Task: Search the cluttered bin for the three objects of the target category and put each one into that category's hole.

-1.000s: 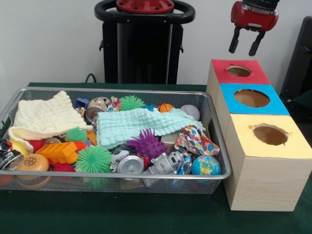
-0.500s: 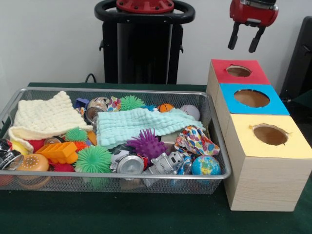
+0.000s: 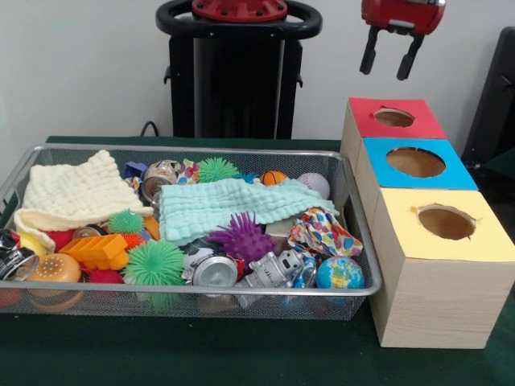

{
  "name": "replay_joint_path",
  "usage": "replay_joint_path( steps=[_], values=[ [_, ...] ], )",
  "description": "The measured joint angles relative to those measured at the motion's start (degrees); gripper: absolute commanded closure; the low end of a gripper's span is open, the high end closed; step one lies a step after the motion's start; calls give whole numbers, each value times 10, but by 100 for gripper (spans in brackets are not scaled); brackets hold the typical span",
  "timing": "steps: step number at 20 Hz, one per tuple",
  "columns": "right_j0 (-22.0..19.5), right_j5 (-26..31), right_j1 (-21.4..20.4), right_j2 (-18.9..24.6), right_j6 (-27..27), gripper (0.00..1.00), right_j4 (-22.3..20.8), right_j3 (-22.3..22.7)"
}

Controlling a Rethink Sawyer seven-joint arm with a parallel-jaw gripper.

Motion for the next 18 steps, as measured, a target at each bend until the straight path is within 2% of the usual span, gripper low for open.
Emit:
replay_joint_path(
  steps=[18],
  values=[
    [-69,5,0,6,0,0,0,-32]
  ],
)
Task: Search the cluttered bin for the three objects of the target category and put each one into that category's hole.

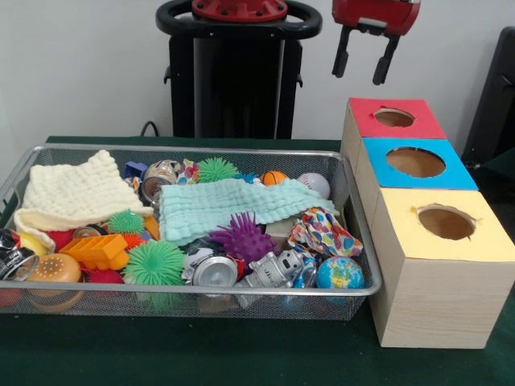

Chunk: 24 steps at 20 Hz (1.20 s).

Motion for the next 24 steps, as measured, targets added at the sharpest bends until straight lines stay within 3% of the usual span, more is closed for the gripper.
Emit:
replay_joint_path(
  steps=[24],
  values=[
    [-74,8,30,37,0,0,-1,-55]
  ],
)
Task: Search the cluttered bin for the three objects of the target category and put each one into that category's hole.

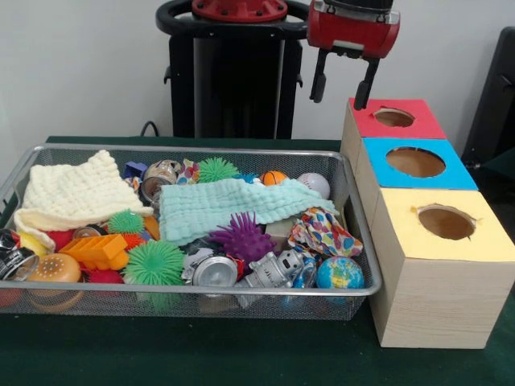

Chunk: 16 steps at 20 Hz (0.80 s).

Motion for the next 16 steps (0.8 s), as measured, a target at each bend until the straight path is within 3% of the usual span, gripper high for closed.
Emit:
replay_joint_path(
  steps=[16],
  values=[
    [-13,41,14,2,0,0,0,-71]
  ],
)
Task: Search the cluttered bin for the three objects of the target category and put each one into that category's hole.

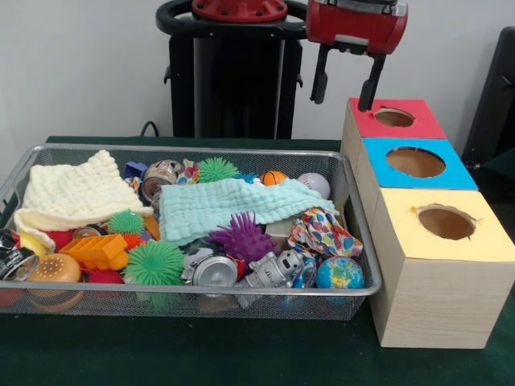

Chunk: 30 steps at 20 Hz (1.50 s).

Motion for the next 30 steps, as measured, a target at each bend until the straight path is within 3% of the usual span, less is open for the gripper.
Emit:
replay_joint_path(
  steps=[18,30],
  values=[
    [-37,10,30,5,0,0,-2,-58],
    [-76,10,41,20,0,0,-53,-64]
  ],
)
